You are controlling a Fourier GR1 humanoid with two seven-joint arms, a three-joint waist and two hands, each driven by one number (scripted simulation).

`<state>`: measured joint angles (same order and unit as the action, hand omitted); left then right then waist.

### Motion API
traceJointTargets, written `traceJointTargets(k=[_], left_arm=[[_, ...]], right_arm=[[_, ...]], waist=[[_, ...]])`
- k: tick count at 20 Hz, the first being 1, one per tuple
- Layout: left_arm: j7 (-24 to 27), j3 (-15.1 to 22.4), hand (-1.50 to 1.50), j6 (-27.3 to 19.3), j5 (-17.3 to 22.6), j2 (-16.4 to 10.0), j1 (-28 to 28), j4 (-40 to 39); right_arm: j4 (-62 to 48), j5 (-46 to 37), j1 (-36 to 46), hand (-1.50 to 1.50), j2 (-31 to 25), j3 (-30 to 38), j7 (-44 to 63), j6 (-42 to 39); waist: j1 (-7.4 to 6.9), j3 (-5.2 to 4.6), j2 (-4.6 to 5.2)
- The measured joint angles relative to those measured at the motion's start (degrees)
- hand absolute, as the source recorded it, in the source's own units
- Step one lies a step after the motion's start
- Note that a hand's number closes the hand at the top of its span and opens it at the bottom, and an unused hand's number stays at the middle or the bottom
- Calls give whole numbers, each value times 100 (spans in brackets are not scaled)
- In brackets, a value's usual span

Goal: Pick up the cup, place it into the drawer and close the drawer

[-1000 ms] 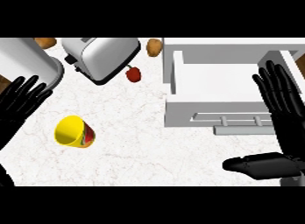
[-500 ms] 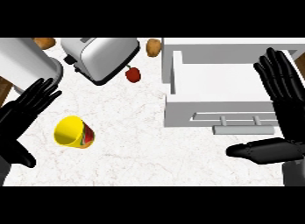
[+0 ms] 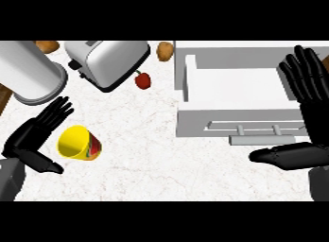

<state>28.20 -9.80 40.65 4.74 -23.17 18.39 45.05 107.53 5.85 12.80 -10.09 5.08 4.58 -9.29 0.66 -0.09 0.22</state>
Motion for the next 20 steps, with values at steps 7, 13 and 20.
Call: traceJointTargets(k=[7, 13, 20], left_arm=[[1053, 215, -150, -611, -706, -62, 405, -1415], [1639, 357, -150, -906, -962, -91, 595, -2115], [2113, 489, -150, -1194, -1105, 117, 718, -2567]], right_arm=[[13, -15, 200, -150, 23, -22, 119, 43], [66, 51, 233, -150, 16, -9, 190, 17], [-12, 102, 342, -150, -73, 51, 247, -51]], waist=[[45, -7, 19], [116, -18, 46], [142, -26, 66]])
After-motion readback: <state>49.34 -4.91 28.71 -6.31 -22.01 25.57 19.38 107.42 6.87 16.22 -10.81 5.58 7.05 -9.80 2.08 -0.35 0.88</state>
